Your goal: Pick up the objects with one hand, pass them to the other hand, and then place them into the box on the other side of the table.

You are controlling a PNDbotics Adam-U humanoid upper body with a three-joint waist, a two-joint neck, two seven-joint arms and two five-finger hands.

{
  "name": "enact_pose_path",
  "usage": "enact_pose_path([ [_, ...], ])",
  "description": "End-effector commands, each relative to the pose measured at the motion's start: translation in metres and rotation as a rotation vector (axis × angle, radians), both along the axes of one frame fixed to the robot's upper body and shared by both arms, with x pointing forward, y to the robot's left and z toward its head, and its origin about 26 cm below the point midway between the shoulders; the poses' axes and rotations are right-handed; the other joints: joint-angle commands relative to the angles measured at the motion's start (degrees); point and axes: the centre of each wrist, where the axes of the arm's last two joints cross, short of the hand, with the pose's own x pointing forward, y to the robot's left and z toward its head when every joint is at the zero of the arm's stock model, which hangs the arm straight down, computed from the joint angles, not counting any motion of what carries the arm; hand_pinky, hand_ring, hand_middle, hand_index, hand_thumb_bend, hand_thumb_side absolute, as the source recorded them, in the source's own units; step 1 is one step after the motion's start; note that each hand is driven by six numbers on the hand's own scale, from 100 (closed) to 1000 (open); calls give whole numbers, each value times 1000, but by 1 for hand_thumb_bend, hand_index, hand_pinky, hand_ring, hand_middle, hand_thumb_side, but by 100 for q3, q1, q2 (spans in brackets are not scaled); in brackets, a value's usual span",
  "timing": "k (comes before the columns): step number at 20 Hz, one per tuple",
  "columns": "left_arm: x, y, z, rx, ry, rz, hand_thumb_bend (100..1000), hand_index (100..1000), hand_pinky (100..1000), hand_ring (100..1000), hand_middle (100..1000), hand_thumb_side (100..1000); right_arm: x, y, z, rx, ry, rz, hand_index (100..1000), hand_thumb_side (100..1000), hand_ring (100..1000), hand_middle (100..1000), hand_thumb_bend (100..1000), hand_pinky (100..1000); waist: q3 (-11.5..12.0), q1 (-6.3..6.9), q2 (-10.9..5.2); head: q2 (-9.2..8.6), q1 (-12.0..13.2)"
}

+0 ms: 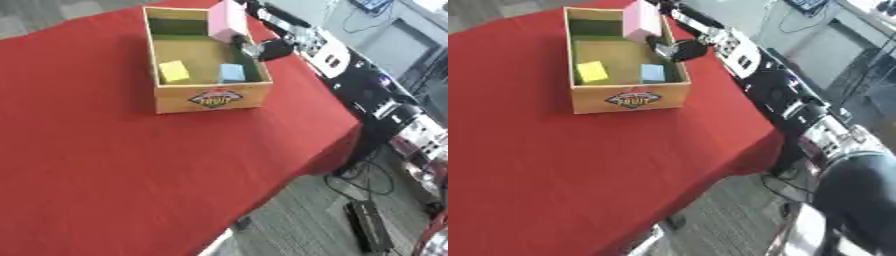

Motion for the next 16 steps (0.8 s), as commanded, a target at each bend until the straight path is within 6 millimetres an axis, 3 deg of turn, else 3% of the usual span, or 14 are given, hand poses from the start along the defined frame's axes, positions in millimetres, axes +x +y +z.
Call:
enact_pose_path([
  [1,-3,5,7,16,-34,12,784,840,768,680,626,606,-1,0,21,-78,-22,47,1000,100,1000,1000,100,1000,5,-32,-130,4,-38],
  [3,-3,4,7,15,-33,10,783,840,767,679,625,604,-2,-5,19,-107,2,38,1000,255,1000,1000,100,1000,9,-39,-133,19,-55],
  [5,-3,4,7,14,-33,9,784,840,766,677,623,601,-3,-8,20,-137,18,28,1000,292,1000,1000,100,1000,13,-45,-134,29,-66],
  [6,-3,4,7,14,-34,8,787,840,766,677,623,600,-2,-7,21,-161,25,34,1000,234,1000,1000,100,1000,15,-49,-134,42,-71],
  [7,-3,4,7,15,-34,7,788,840,766,677,623,598,-2,-7,22,-190,32,45,1000,100,1000,1000,100,1000,17,-51,-133,53,-78],
  [8,-3,4,6,15,-35,8,789,839,765,676,622,597,-1,-6,23,-227,39,62,1000,100,1000,1000,100,1000,18,-51,-131,64,-85],
  [9,-3,5,6,14,-35,11,792,839,765,676,621,595,-1,-6,24,-256,39,77,1000,367,1000,1000,100,1000,17,-53,-131,68,-88],
  [12,-3,7,6,16,-39,21,801,838,763,676,620,586,1,-5,29,-306,10,106,1000,731,1000,1000,100,1000,11,-65,-135,96,-93],
  [15,-3,8,7,22,-42,28,798,838,763,676,620,589,2,-2,29,-330,-7,123,1000,767,1000,1000,100,1000,11,-84,-141,128,-100],
  [16,-3,8,6,24,-40,29,801,838,762,675,618,589,3,-1,30,-335,-11,126,1000,703,1000,1000,100,1000,7,-90,-147,149,-101],
])
